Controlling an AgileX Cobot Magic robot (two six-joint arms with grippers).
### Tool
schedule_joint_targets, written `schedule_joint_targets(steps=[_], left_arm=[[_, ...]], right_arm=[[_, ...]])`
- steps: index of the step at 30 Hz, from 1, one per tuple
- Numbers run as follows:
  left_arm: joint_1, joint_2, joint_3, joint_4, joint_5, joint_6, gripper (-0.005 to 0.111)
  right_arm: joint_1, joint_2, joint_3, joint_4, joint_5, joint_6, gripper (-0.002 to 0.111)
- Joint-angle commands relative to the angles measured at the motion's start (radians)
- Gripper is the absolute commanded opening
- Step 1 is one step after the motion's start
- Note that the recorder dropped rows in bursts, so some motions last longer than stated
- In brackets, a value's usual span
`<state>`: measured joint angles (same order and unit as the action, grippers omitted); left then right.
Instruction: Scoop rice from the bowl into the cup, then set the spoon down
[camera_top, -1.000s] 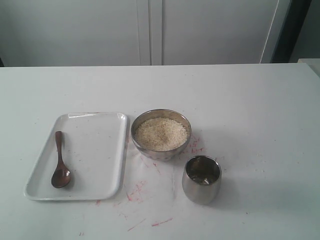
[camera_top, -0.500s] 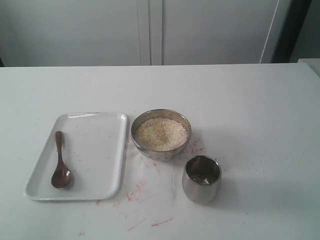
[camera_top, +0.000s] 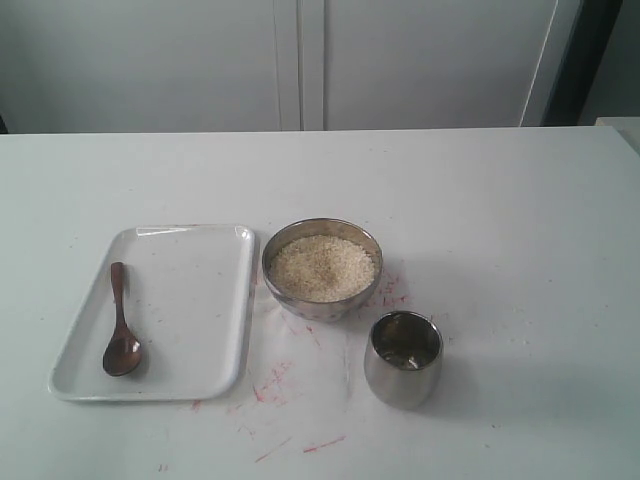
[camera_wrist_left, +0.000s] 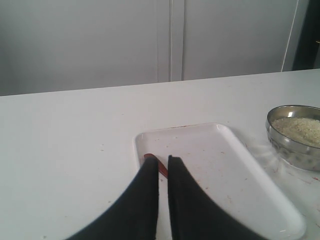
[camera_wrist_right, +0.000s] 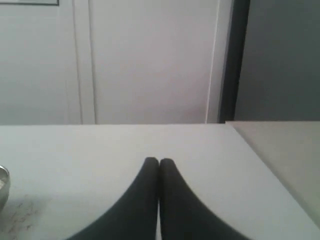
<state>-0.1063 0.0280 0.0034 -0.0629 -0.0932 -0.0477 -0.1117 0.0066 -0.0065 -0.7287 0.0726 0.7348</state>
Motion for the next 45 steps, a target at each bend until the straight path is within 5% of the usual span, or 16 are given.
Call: schedule_joint_targets(steps=[1, 16, 45], left_arm=[[-0.01, 0.002, -0.003, -0.004, -0.011, -0.001, 0.014], [-0.01, 0.002, -0.003, -0.004, -0.011, -0.001, 0.014], [-0.01, 0.002, -0.003, -0.004, -0.011, -0.001, 0.014]], right_arm=[[-0.007, -0.007, 0.007, 0.351, 0.062, -0.42, 0.0], [-0.007, -0.007, 0.007, 0.537, 0.091, -0.627, 0.0], [-0.007, -0.007, 0.007, 0.548, 0.089, -0.627, 0.0]])
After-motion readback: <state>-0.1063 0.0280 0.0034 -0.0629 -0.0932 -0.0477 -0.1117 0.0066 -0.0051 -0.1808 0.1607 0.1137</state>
